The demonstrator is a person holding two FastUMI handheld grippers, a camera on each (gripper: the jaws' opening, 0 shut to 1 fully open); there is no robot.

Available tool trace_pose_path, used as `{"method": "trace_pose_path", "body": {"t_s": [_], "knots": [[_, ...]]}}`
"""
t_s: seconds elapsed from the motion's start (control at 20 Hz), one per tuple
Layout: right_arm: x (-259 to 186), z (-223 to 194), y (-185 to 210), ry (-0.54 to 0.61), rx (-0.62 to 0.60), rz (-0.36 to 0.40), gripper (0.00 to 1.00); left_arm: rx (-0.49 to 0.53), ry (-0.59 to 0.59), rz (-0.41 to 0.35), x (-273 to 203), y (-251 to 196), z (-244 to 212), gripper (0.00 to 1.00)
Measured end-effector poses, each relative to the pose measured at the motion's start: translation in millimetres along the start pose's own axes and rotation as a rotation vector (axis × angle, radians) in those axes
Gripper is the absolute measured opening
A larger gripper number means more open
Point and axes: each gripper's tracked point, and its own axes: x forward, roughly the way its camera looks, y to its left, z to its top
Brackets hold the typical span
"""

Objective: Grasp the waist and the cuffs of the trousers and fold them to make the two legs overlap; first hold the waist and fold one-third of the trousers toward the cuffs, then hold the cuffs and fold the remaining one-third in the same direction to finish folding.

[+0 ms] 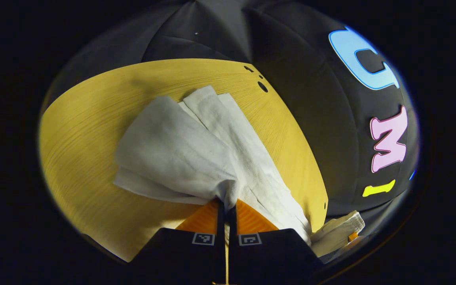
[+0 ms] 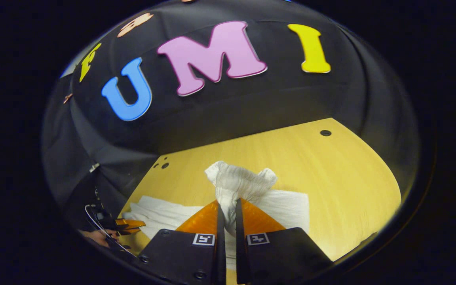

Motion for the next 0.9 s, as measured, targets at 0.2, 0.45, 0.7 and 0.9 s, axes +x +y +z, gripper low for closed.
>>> {"method": "trace_pose_path", "body": {"t_s": [0.2, 0.45, 0.7, 0.9], "knots": [[29.7, -51.7, 39.1, 0.119, -0.137, 0.050, 0.15, -0.006, 0.006, -0.002, 0.8, -1.1, 1.0, 0.07], [45.4, -113.7, 61.8, 0.282, -0.264, 0.097, 0.15, -0.015, 0.008, -0.010, 0.7, -2.1, 0.9, 0.08], [24.5, -162.0, 104.0, 0.450, -0.147, 0.250, 0.37, -0.028, 0.014, -0.026, 0.2, -2.1, 1.7, 0.08], [8.2, -163.3, 117.7, 0.446, -0.097, 0.289, 0.77, -0.042, 0.011, -0.040, 0.1, -2.1, 2.3, 0.08]]}}
